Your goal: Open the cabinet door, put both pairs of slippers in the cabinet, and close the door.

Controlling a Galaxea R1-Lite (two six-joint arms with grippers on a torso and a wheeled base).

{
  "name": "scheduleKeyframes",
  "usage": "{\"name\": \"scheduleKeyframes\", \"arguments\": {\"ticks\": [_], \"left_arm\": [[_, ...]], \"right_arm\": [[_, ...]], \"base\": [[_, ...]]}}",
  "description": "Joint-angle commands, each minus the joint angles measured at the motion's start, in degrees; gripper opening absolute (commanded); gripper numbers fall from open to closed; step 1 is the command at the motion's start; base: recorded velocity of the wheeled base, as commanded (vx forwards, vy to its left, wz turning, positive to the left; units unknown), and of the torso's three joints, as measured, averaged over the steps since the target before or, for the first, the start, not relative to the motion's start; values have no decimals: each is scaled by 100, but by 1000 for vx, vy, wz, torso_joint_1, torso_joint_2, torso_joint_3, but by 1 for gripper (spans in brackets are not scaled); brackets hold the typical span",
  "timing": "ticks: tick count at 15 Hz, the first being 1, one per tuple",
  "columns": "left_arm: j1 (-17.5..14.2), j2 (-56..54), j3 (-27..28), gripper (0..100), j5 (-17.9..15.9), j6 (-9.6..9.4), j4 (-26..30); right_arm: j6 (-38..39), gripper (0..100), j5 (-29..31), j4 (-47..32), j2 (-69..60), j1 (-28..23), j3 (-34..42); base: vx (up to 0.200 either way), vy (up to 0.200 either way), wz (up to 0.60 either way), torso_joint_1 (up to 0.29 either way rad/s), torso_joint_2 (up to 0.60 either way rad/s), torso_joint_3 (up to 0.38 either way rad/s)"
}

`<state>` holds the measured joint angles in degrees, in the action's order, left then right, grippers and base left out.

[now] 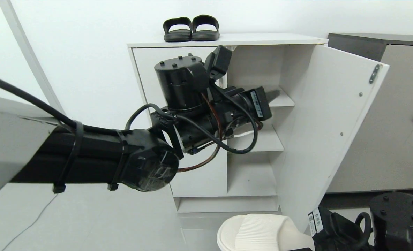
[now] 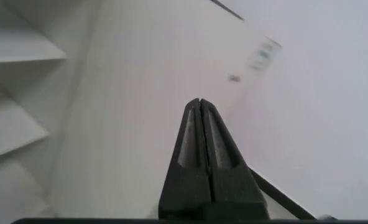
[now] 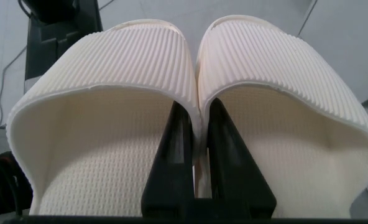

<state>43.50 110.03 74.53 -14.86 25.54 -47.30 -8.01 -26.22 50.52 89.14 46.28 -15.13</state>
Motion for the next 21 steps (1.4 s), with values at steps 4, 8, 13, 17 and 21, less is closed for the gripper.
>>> {"name": "scheduleKeyframes", "arguments": {"ticks": [4, 8, 13, 17, 21], "left_arm": [[-685, -896, -765, 0, 1, 4, 81], [-1335, -2583, -1960, 0, 18, -40, 625], [-2513, -6433, -3068, 0, 1785, -902, 4334], [-3743, -8367, -4878, 0, 2646, -1447, 4501], [-4402, -9667, -6223, 0, 2813, -1737, 4501]], "right_arm": [[1, 0, 73, 20, 51, -40, -43], [230, 0, 1453, 28, 411, -259, -816], [1249, 0, 4846, -165, 1826, -488, -2759], [1267, 0, 5250, -174, 2011, -558, -2970], [1267, 0, 5250, -165, 2055, -549, -2934]], "base": [[0, 0, 0, 0, 0, 0], [0, 0, 0, 0, 0, 0], [0, 0, 0, 0, 0, 0], [0, 0, 0, 0, 0, 0], [0, 0, 0, 0, 0, 0]]}}
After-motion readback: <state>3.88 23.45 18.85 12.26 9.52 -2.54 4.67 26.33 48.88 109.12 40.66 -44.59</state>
